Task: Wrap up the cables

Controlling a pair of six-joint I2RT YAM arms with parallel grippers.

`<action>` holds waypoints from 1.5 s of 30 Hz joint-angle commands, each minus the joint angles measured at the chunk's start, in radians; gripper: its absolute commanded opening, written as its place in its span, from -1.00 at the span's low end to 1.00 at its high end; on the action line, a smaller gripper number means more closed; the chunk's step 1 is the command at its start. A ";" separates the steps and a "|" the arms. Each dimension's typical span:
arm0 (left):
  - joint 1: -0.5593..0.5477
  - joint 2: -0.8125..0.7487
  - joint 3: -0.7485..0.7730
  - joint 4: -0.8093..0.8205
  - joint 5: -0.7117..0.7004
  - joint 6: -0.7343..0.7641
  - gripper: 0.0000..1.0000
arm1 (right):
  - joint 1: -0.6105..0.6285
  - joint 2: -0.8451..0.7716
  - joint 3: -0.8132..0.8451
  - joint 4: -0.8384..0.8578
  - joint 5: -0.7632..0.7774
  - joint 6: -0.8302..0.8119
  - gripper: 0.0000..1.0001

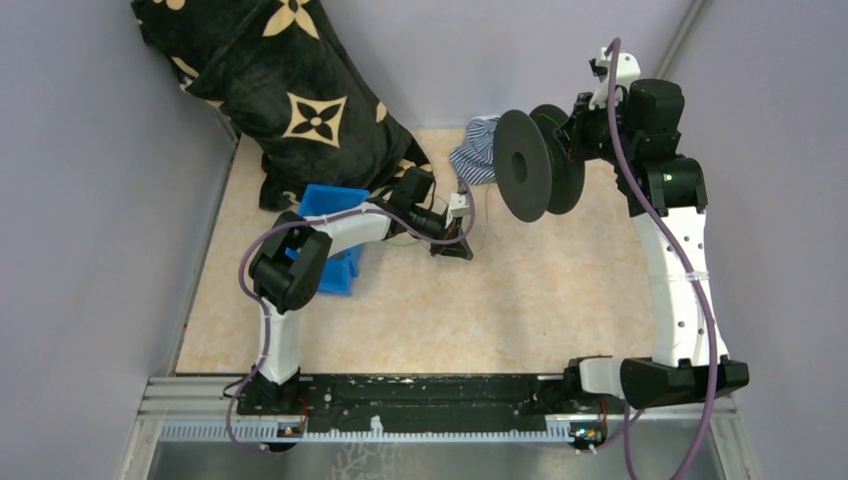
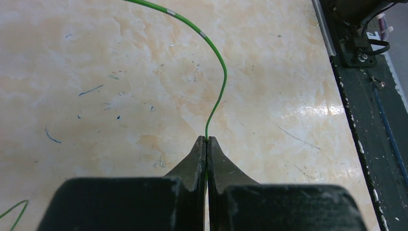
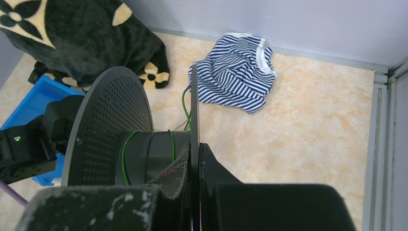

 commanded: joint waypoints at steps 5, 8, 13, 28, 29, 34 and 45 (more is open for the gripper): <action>-0.013 -0.060 0.007 -0.079 -0.042 0.037 -1.00 | -0.006 -0.008 0.029 0.135 0.048 0.007 -1.00; -0.016 -0.072 0.003 -0.084 -0.058 0.053 -1.00 | -0.006 -0.009 0.022 0.142 0.049 0.010 -1.00; -0.016 -0.091 -0.002 -0.115 -0.075 0.088 -1.00 | -0.006 -0.024 -0.001 0.164 0.046 0.015 -1.00; -0.085 -0.157 0.034 -0.238 -0.123 0.185 -1.00 | -0.006 -0.017 -0.064 0.236 0.152 0.036 -1.00; -0.102 -0.163 0.043 -0.270 -0.136 0.216 -1.00 | -0.006 -0.014 -0.073 0.245 0.163 0.039 -1.00; -0.189 -0.211 0.060 -0.383 -0.188 0.318 -1.00 | -0.006 0.007 -0.106 0.295 0.212 0.057 -1.00; -0.312 -0.240 0.178 -0.479 -0.189 0.314 -1.00 | -0.006 0.012 -0.254 0.413 0.321 0.021 -1.00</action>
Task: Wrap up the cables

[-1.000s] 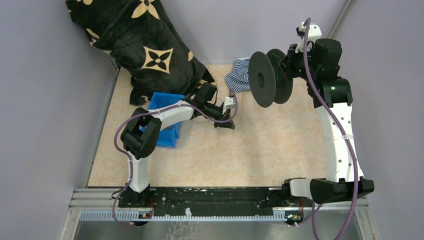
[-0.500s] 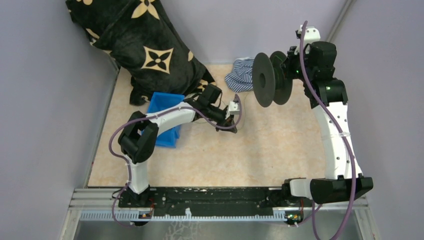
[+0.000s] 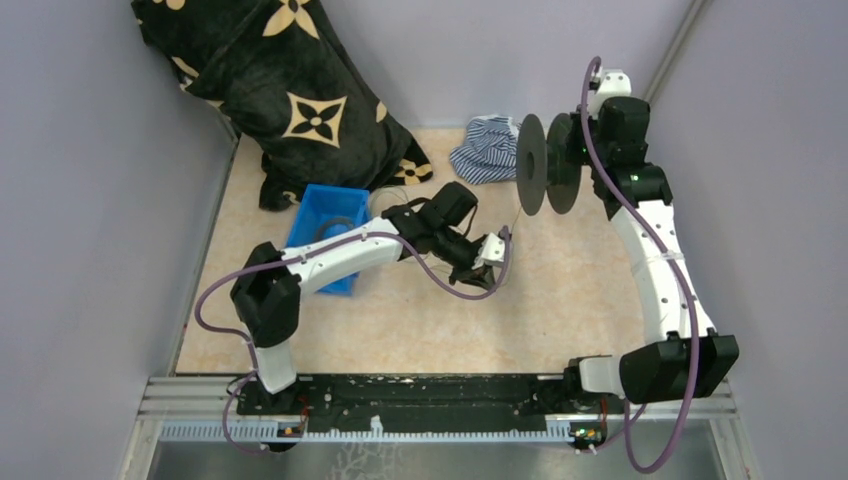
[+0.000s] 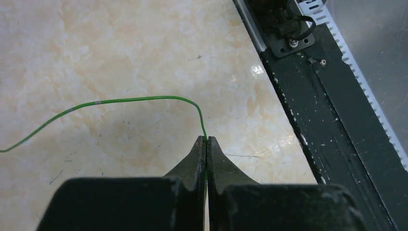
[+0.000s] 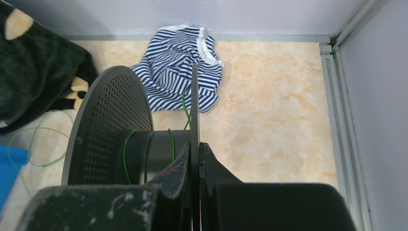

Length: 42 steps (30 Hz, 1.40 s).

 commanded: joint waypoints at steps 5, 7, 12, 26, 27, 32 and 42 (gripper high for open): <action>-0.056 -0.004 0.232 -0.123 0.036 -0.041 -1.00 | -0.004 -0.017 -0.078 0.192 0.090 -0.038 -1.00; -0.059 0.003 0.294 -0.122 0.043 -0.083 -1.00 | -0.004 -0.021 -0.108 0.207 0.103 -0.050 -1.00; -0.060 0.032 0.424 -0.118 0.038 -0.195 -1.00 | -0.001 -0.034 -0.174 0.233 0.119 -0.071 -1.00; -0.008 0.092 0.644 -0.043 -0.191 -0.368 -1.00 | 0.016 -0.108 -0.325 0.220 0.101 -0.137 -1.00; 0.002 0.094 0.647 -0.032 -0.201 -0.384 -1.00 | 0.016 -0.115 -0.335 0.217 0.096 -0.139 -1.00; 0.050 0.104 0.647 0.019 -0.253 -0.453 -1.00 | 0.017 -0.152 -0.368 0.208 0.057 -0.152 -1.00; 0.164 0.158 0.644 0.109 -0.325 -0.520 -1.00 | 0.022 -0.210 -0.451 0.186 -0.110 -0.189 -1.00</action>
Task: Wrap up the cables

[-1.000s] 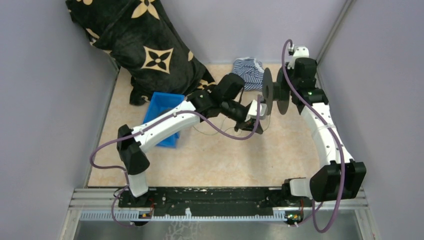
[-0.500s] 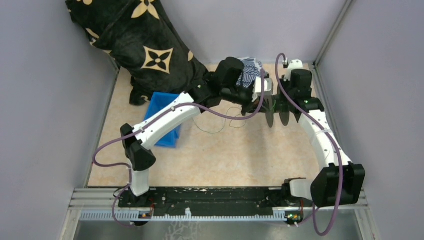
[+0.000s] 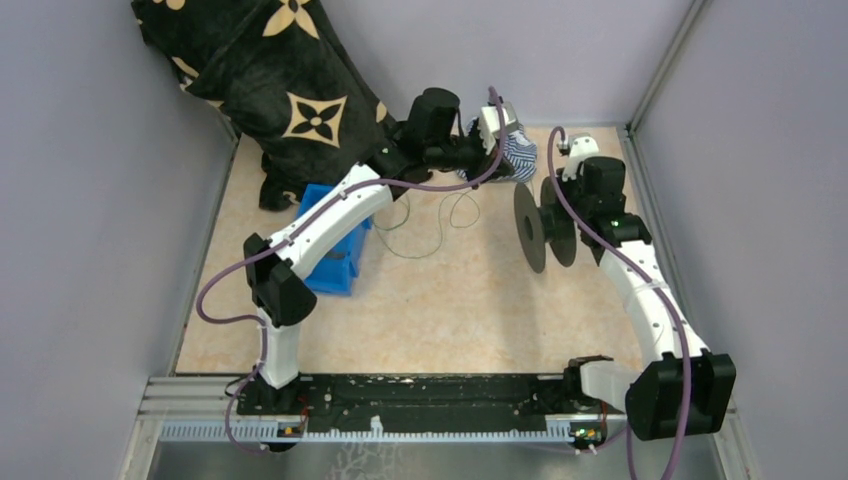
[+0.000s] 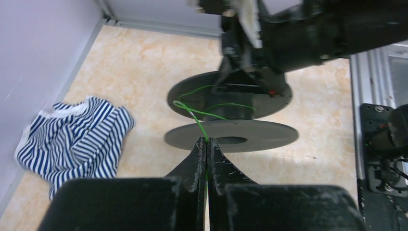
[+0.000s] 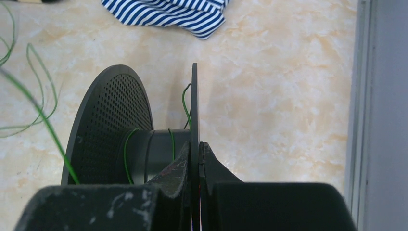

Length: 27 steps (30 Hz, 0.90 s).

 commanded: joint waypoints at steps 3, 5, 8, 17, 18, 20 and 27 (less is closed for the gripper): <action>0.068 0.041 0.012 0.078 -0.041 -0.045 -1.00 | 0.008 -0.078 -0.007 0.049 -0.163 -0.044 -1.00; 0.086 0.046 -0.008 0.087 -0.044 -0.046 -1.00 | 0.008 -0.094 0.001 0.038 -0.193 -0.044 -1.00; 0.115 0.043 -0.060 0.111 -0.048 -0.043 -1.00 | 0.007 -0.106 0.034 0.012 -0.236 -0.041 -1.00; 0.150 0.059 -0.163 0.147 -0.007 -0.011 -1.00 | 0.008 -0.100 0.156 -0.066 -0.334 0.016 -1.00; 0.150 0.059 -0.170 0.150 -0.005 -0.005 -1.00 | 0.008 -0.102 0.167 -0.070 -0.338 0.025 -1.00; 0.152 0.057 -0.185 0.155 -0.002 0.007 -1.00 | 0.008 -0.102 0.189 -0.078 -0.335 0.037 -1.00; 0.152 0.041 -0.277 0.205 0.075 0.015 -1.00 | 0.007 -0.081 0.272 -0.102 -0.294 0.092 -1.00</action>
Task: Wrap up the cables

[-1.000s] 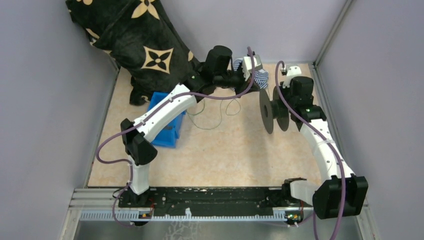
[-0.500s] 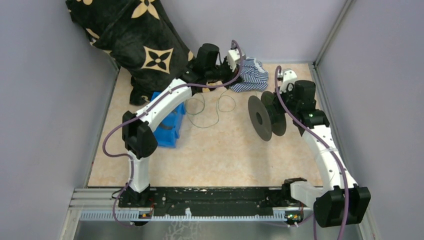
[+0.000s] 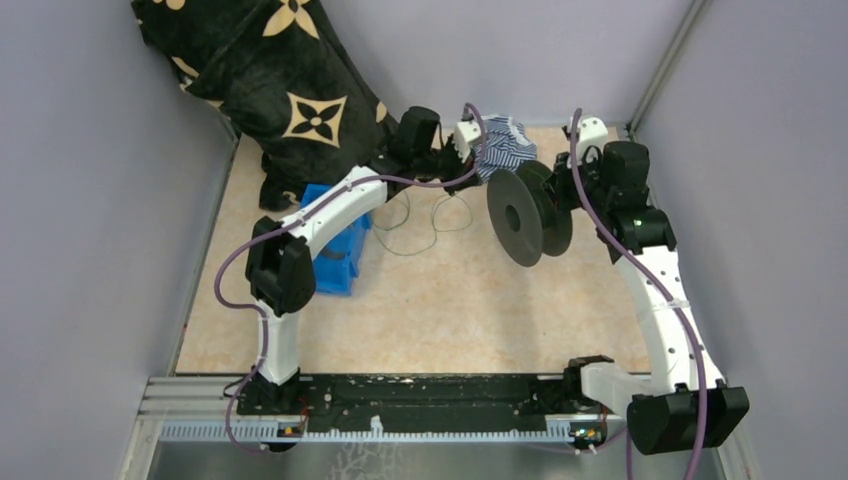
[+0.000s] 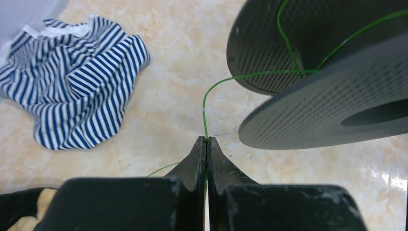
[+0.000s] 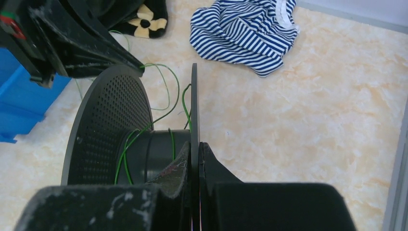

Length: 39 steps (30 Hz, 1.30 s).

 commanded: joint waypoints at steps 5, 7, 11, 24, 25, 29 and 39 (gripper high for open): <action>0.001 -0.033 -0.104 0.086 0.143 0.011 -0.98 | 0.008 0.023 0.168 0.035 0.010 0.096 -1.00; 0.001 -0.044 -0.130 0.099 0.165 0.011 -0.94 | 0.007 0.035 0.183 0.036 0.015 0.108 -1.00; 0.001 -0.064 -0.189 0.123 0.191 0.013 -0.77 | 0.008 0.049 0.213 0.029 0.034 0.118 -1.00; 0.041 -0.138 -0.329 0.123 0.271 0.123 0.15 | 0.008 0.041 0.326 -0.047 0.063 0.086 -1.00; 0.048 -0.144 -0.335 0.116 0.269 0.141 0.22 | 0.007 0.042 0.335 -0.056 0.060 0.084 -1.00; 0.077 -0.166 -0.365 0.105 0.286 0.206 0.44 | 0.008 0.039 0.370 -0.095 0.043 0.076 -1.00; 0.123 -0.139 -0.416 0.143 0.286 0.227 0.68 | 0.008 0.049 0.473 -0.145 -0.007 0.082 -1.00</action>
